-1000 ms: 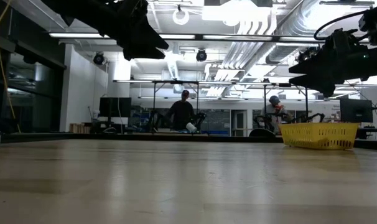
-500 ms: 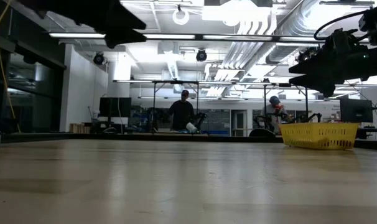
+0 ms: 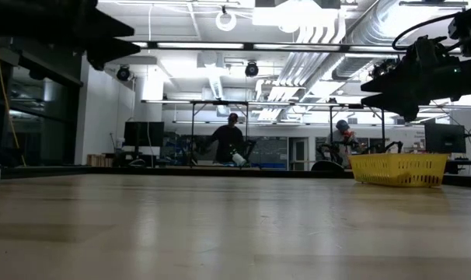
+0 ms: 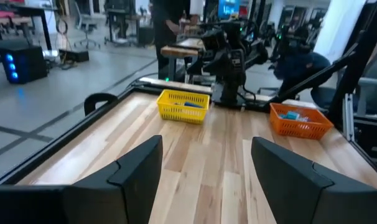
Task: Pick & Place Office items
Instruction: Return to Home position
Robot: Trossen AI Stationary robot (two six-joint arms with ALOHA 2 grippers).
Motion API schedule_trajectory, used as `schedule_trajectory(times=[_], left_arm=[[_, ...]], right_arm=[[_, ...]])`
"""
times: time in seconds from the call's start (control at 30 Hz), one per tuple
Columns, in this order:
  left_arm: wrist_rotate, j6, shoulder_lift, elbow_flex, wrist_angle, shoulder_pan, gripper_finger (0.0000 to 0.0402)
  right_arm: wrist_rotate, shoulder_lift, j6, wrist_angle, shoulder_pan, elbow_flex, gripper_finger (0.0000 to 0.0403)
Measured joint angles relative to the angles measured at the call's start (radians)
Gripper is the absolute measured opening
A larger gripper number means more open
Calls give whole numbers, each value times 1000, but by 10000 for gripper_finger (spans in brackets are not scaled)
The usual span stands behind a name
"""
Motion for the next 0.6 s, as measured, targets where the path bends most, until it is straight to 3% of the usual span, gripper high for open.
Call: schedule_trajectory(times=[0.27,0.6], left_arm=[[0,50,-166,-83,3,0,240],[0,9,-318,-209,14,-1,240]], right_arm=[[1,0,0,0,0,0,219],[1,0,0,0,0,0,219]])
